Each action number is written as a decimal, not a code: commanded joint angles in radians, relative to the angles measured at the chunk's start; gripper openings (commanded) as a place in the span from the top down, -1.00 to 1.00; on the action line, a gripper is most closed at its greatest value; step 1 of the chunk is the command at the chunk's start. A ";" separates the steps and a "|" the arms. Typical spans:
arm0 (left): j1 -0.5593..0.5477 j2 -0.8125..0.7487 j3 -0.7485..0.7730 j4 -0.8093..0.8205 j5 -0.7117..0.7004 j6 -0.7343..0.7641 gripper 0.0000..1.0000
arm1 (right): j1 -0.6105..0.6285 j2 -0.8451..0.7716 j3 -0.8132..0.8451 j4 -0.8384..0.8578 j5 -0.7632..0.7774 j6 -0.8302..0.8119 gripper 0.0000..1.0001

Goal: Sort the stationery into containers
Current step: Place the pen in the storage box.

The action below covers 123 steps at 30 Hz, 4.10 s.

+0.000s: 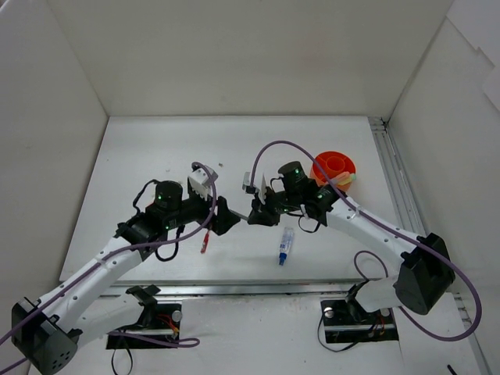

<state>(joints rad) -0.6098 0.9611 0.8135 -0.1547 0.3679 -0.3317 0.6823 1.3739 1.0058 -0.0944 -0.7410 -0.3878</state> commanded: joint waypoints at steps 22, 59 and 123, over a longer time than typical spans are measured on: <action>-0.068 0.071 -0.016 0.119 0.309 0.304 -0.71 | 0.029 0.229 0.471 -0.835 -0.020 -0.574 1.00; -0.077 -0.024 -0.116 0.285 0.336 0.174 0.53 | 0.028 0.139 0.475 -0.709 -0.144 -0.523 1.00; -0.077 -0.015 -0.135 0.448 -0.059 0.115 1.00 | -0.080 -0.084 -0.208 0.818 0.448 1.389 -0.96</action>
<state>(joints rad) -0.6819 0.9260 0.6109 0.1699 0.3450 -0.2382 0.5385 1.2984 0.8097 0.4873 -0.3096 0.7792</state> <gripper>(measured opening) 0.112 0.979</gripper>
